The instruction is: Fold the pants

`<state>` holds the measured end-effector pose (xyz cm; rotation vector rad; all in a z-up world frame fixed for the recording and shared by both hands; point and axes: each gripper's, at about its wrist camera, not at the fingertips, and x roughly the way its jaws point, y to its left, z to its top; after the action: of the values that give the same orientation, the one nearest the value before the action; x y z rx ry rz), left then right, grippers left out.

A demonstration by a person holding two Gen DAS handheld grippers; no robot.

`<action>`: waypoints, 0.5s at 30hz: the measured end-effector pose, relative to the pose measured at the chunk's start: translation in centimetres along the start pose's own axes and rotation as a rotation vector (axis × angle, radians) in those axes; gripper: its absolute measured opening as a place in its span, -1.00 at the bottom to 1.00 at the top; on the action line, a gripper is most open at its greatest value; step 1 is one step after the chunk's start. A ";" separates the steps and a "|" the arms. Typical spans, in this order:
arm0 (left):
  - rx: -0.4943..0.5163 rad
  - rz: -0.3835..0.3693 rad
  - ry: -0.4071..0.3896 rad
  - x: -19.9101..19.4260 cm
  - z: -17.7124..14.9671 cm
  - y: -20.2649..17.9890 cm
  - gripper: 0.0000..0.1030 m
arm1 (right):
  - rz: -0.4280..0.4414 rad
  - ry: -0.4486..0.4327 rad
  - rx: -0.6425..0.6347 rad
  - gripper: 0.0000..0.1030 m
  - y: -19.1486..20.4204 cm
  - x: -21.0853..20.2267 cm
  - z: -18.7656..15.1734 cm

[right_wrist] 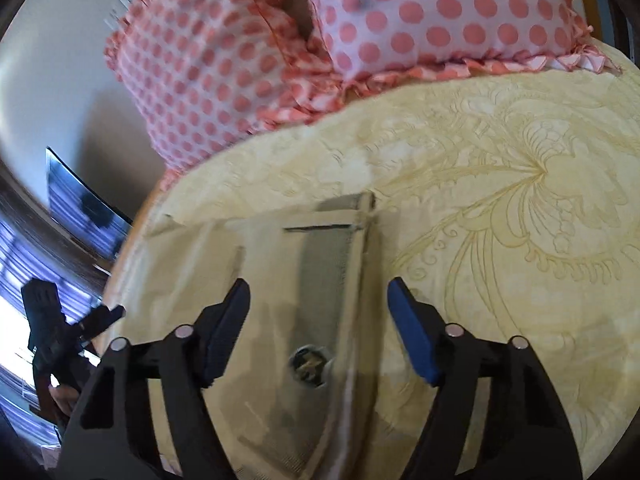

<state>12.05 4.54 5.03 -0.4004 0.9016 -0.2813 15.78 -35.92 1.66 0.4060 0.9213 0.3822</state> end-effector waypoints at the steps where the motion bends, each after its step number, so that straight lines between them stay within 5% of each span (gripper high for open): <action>1: -0.046 -0.014 0.028 0.7 0.5 0.9 0.77 | -0.007 -0.010 -0.020 0.28 0.1 0.1 0.0; 7: -0.087 -0.081 0.067 1.8 1.6 1.8 0.70 | -0.009 -0.015 -0.109 0.17 0.9 0.4 -0.5; 10: -0.081 -0.120 0.093 2.7 2.0 1.6 0.63 | -0.018 -0.029 -0.131 -0.10 0.8 0.3 -0.8; 11: -0.086 -0.143 0.106 3.0 1.9 1.5 0.23 | -0.019 -0.036 -0.129 -0.32 0.7 0.0 -0.9; 14: -0.072 -0.115 0.112 3.1 1.4 1.3 -0.48 | 0.068 -0.045 -0.100 -0.75 0.0 -0.8 -0.7; 15: -0.071 -0.111 0.117 3.2 1.4 1.5 -0.48 | 0.063 -0.049 -0.113 -0.75 0.2 -0.8 -0.7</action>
<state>15.14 4.90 2.92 -0.5052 1.0073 -0.3782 14.74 -36.06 1.95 0.3403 0.8363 0.4772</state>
